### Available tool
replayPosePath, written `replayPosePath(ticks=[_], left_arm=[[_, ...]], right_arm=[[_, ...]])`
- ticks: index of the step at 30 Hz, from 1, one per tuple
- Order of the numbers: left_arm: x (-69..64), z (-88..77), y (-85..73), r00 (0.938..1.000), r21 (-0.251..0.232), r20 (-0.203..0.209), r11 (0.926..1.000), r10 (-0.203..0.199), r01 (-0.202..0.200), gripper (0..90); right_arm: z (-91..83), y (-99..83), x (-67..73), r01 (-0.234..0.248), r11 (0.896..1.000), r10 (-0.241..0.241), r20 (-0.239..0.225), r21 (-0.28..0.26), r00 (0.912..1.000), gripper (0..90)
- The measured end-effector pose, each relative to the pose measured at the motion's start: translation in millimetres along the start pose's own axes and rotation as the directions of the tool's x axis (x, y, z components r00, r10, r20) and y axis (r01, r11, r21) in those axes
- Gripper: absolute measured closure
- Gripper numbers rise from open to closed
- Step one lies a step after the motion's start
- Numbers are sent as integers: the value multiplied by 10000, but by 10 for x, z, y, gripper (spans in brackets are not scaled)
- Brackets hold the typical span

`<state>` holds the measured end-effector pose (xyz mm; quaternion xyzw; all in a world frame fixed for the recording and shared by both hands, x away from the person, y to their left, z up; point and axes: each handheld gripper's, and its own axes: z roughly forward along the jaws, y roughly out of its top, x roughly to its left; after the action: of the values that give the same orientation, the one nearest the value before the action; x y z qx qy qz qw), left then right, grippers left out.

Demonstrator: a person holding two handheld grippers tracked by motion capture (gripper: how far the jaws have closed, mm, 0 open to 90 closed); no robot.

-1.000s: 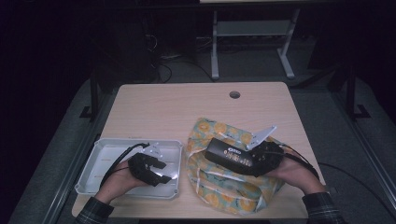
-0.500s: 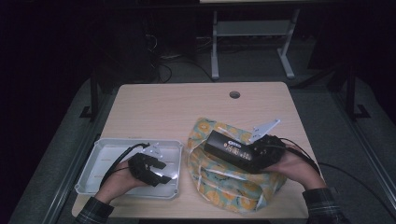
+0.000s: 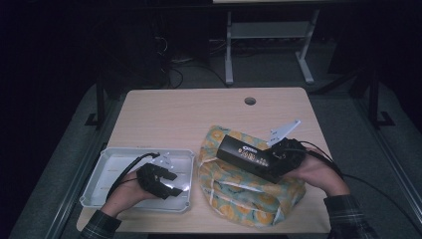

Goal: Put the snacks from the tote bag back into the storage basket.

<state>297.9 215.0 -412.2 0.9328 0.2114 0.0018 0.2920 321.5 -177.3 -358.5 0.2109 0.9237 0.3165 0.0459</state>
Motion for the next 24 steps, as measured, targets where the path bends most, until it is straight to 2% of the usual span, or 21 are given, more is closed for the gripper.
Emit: replayPosePath(ticks=[4, 7, 11, 19, 24], left_arm=[[41, -69, 10, 10000, -90, -33, 9999, 94, -94, 380], [70, -127, 33, 9997, -221, 227, 9997, 109, -104, 369], [87, -200, 76, 9979, -242, 464, 9987, 457, -446, 339], [138, -378, 143, 9924, -523, 454, 9924, 1141, -1117, 245], [158, -446, 209, 9895, -468, 378, 9894, 1395, -1377, 211]], right_arm=[[16, 84, -49, 493, 9988, -494, -204, -83, 9986, 362], [50, 168, -57, 960, 9952, -953, -360, 191, 9948, 362], [91, 273, -34, 1433, 9891, -1409, -635, 348, 9880, 363], [194, 404, -4, 1726, 9840, -1675, -1033, 432, 9805, 363], [265, 500, 28, 2057, 9772, -1991, -1097, 526, 9738, 363]])
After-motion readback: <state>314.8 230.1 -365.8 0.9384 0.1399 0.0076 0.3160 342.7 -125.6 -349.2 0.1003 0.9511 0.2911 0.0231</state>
